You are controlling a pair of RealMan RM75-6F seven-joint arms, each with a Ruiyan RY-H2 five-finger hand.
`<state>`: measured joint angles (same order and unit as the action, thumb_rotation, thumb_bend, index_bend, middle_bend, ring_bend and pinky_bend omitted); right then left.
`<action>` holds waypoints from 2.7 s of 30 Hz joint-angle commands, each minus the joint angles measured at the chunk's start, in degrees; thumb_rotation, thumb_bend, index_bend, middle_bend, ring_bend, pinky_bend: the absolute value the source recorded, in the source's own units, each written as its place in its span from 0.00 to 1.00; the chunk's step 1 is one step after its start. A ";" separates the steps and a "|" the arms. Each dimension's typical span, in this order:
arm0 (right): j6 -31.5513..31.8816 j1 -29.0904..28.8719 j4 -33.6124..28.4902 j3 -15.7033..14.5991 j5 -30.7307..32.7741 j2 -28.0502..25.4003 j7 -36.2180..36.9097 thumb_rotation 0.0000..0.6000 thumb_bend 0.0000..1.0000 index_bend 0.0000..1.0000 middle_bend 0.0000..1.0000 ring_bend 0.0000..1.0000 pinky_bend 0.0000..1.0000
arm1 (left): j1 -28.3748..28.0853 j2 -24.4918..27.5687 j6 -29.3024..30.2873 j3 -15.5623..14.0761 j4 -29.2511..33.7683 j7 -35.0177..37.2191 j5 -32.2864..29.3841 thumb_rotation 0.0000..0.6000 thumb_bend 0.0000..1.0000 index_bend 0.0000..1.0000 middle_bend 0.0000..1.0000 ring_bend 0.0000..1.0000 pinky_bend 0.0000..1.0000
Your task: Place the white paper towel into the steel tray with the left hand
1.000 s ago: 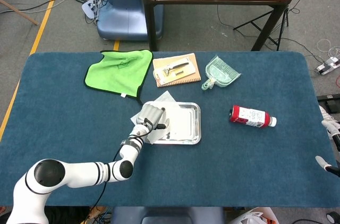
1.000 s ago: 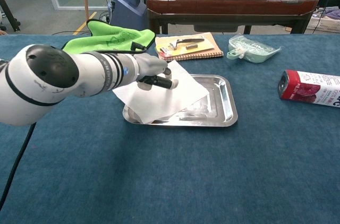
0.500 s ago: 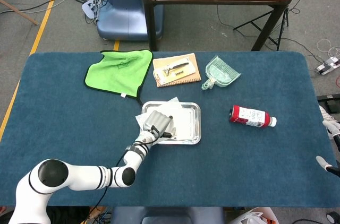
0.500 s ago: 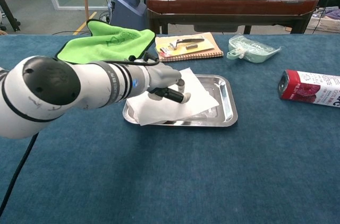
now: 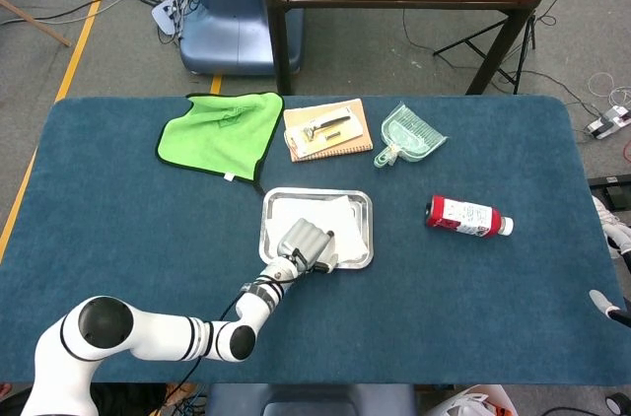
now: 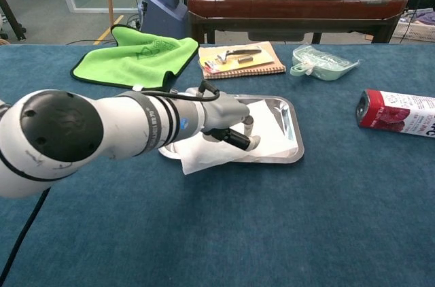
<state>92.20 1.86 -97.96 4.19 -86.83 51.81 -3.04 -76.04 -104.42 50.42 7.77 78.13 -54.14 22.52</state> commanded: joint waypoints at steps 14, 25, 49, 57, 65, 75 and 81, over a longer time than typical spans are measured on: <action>-0.41 -0.55 -0.04 0.09 -0.58 0.18 -0.04 1.00 0.11 0.19 0.21 0.11 0.20 | 2.45 9.45 5.42 -3.36 12.95 -1.04 4.25 0.05 0.43 0.23 1.00 1.00 1.00; -0.55 -0.86 -0.22 0.06 -1.09 0.35 -0.20 1.00 0.11 0.19 0.21 0.11 0.20 | 1.99 13.70 6.87 -6.49 18.40 -5.11 0.67 0.06 0.43 0.26 1.00 1.00 1.00; 0.58 -0.12 -0.69 -0.17 -1.25 0.16 -0.67 1.00 0.11 0.19 0.21 0.11 0.20 | -0.14 10.50 8.18 -9.22 14.23 -11.44 -4.32 0.07 0.43 0.27 1.00 1.00 1.00; 0.78 0.12 -0.56 -0.18 -1.08 0.11 -0.48 1.00 0.11 0.19 0.21 0.11 0.20 | -0.19 8.98 7.86 -8.54 11.25 -11.67 -4.59 0.06 0.43 0.26 1.00 1.00 1.00; 0.87 0.23 -0.47 -0.09 -0.85 0.08 -0.42 1.00 0.11 0.19 0.21 0.11 0.20 | 0.01 7.45 7.29 -8.15 8.39 -11.67 -3.57 0.06 0.43 0.26 1.00 1.00 1.00; 1.12 0.49 -0.64 -0.01 -0.56 -0.18 -0.47 1.00 0.11 0.19 0.21 0.11 0.20 | 0.32 6.13 6.10 -7.31 4.63 -11.60 -3.28 0.07 0.43 0.25 1.00 1.00 1.00; 1.30 0.62 -0.65 0.02 -0.55 -0.28 -0.45 1.00 0.11 0.19 0.21 0.11 0.20 | 0.47 5.61 5.53 -6.94 2.96 -11.77 -3.40 0.06 0.43 0.25 1.00 1.00 1.00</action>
<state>93.50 2.48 -98.62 4.21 -87.38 51.52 -3.49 -75.59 -98.75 56.00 0.77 81.16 -65.88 19.13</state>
